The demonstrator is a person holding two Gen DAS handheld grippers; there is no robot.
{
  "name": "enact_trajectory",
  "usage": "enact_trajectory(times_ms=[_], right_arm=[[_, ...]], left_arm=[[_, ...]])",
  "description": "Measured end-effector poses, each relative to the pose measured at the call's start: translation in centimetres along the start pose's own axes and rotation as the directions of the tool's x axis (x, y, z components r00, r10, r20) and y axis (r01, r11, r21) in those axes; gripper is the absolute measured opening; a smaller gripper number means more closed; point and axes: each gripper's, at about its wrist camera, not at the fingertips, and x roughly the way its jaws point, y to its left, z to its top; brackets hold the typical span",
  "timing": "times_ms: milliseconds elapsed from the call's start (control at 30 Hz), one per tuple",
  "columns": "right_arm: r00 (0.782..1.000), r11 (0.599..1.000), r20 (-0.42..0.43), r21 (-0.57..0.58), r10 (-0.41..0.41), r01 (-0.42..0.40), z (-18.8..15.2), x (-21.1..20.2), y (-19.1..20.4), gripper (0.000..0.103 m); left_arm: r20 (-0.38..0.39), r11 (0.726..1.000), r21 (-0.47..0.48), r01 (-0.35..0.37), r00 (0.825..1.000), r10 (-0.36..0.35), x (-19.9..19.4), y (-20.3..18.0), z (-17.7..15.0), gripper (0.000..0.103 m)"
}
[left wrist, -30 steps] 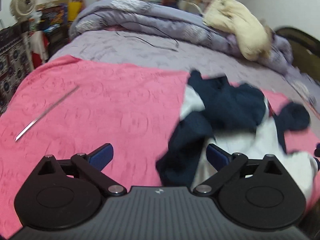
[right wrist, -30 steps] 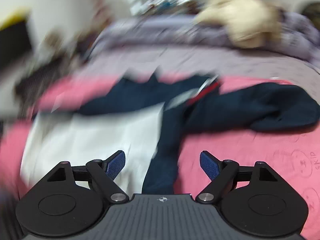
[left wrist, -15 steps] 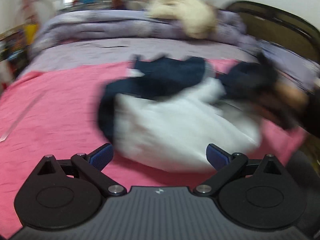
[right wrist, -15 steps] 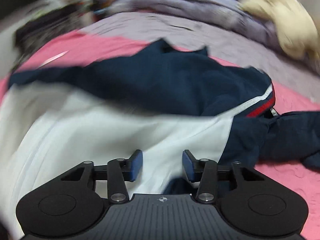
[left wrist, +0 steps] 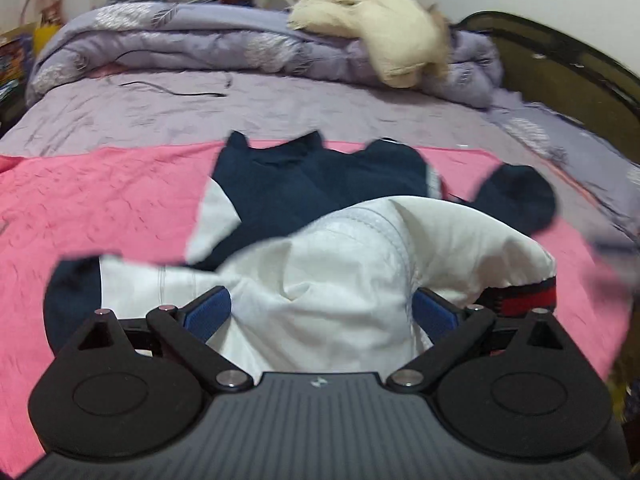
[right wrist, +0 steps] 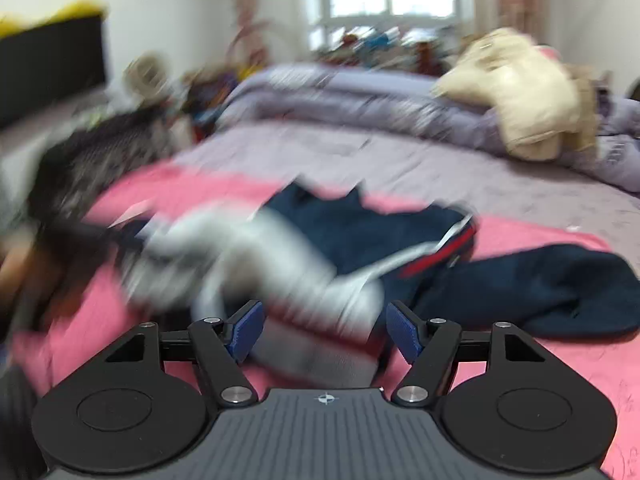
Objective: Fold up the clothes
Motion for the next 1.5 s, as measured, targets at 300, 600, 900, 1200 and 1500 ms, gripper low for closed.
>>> enact_trajectory(times_ms=[300,600,900,1200,1500], right_arm=[[0.962,0.965,-0.064,-0.014,-0.264,0.264,-2.2,9.6,0.1,0.064],[0.981,0.946,0.028,0.271,-0.193,0.178,-0.1,3.3,-1.5,0.009],[0.988,0.932,-0.034,0.326,-0.154,0.156,-0.5,-2.0,-2.4,0.008],[0.997,0.870,-0.051,0.488,-0.053,0.071,4.4,4.5,-3.8,0.008],[0.989,0.877,-0.107,0.459,-0.104,0.142,1.8,2.8,-4.2,0.009]], left_arm=[[-0.043,1.000,0.017,-0.017,0.999,0.018,1.6,0.3,0.6,0.099],[-0.070,1.000,-0.012,0.022,0.997,-0.023,-0.2,1.3,0.8,0.100],[-0.030,0.996,0.086,0.034,0.999,-0.032,-6.5,0.7,-2.8,0.103],[-0.124,0.975,0.206,-0.089,0.985,0.116,-7.4,-1.4,-11.3,0.102],[-0.069,0.950,-0.311,0.036,0.996,-0.060,-2.5,1.9,-10.8,0.038]])
